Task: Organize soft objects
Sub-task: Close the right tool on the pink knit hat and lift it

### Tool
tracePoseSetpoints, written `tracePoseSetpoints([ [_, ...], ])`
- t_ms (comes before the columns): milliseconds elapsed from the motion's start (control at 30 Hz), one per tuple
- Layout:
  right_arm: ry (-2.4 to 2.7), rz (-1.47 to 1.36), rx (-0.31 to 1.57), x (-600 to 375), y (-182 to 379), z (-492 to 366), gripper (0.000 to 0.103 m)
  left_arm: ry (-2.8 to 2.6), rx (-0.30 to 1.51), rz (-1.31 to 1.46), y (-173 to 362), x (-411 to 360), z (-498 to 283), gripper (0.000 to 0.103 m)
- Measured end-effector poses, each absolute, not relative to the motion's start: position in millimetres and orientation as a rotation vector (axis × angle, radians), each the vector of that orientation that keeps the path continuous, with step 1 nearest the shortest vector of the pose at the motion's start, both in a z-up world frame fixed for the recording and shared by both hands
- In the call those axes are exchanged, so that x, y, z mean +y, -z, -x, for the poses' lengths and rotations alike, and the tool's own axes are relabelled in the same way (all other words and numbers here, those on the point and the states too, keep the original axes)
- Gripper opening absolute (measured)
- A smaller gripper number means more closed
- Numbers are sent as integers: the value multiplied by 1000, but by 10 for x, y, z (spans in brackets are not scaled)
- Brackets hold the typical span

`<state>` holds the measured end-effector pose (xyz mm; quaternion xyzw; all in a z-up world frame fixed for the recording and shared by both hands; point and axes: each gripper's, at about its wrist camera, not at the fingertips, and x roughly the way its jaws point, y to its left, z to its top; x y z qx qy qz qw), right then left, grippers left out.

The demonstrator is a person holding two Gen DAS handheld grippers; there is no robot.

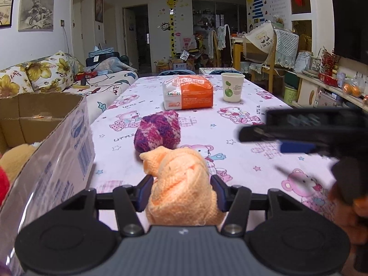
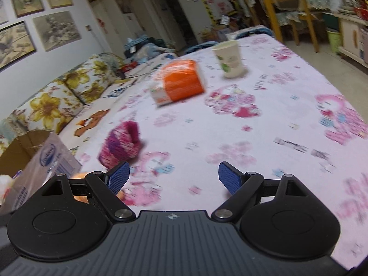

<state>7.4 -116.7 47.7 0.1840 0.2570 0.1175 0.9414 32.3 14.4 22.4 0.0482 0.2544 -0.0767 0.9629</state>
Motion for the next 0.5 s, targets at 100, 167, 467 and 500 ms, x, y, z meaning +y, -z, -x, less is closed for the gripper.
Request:
tracePoseSetpoints([
  [100, -320, -360, 532, -1035, -518, -224, 103, 169, 508, -112, -205, 138, -250, 53],
  [167, -337, -351, 527, -956, -527, -284, 103, 172, 505, -119, -198, 142, -216, 53],
  [467, -420, -293, 548, -619, -538, -813, 103, 185, 531, -85, -218, 219, -137, 54],
  [500, -428, -281, 550, -566, -541, -884, 103, 185, 536, -78, -217, 230, -137, 54],
])
